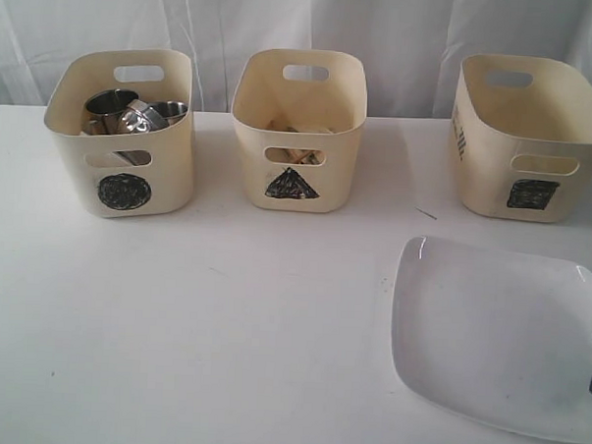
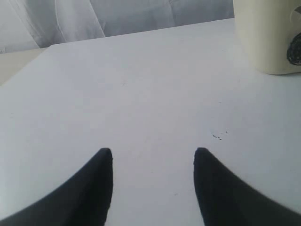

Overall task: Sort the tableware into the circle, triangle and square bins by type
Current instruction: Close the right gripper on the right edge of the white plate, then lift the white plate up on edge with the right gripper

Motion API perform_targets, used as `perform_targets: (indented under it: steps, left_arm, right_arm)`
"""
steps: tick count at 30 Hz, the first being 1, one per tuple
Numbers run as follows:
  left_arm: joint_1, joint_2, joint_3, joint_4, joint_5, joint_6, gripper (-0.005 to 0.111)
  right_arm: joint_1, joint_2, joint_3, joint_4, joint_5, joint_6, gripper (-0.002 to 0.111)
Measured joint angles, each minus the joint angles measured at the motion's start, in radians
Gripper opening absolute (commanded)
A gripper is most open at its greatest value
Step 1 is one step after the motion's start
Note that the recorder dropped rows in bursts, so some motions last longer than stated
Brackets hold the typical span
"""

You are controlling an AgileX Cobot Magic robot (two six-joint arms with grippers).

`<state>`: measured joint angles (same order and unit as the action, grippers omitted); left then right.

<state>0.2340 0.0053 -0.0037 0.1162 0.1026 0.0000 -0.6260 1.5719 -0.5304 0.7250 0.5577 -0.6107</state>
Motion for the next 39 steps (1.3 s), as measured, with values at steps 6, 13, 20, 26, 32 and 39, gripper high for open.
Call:
perform_targets:
  steps: [6,13,20,26,32,39]
  left_arm:
    - [0.000,0.000,0.000,0.000,0.000,0.000,0.056]
    - [0.000,0.000,0.000,0.000,0.000,0.000,0.056]
    - [0.000,0.000,0.000,0.000,0.000,0.000,0.056]
    - [0.000,0.000,0.000,0.000,0.000,0.000,0.056]
    - [0.000,0.000,0.000,0.000,0.000,0.000,0.056]
    - [0.000,0.000,0.000,0.000,0.000,0.000,0.056]
  right_arm:
    - [-0.001,0.011,0.000,0.039,0.042,-0.048,0.041]
    - [-0.001,0.019,0.000,0.039,0.064,-0.054,0.016]
    - [-0.001,0.022,0.000,0.061,0.090,-0.054,0.000]
    - [-0.001,-0.010,0.002,0.066,0.107,-0.054,0.000]
    - [-0.001,-0.132,0.004,0.092,0.121,-0.054,0.000]
    - [-0.001,-0.300,0.003,0.103,0.137,-0.054,0.000]
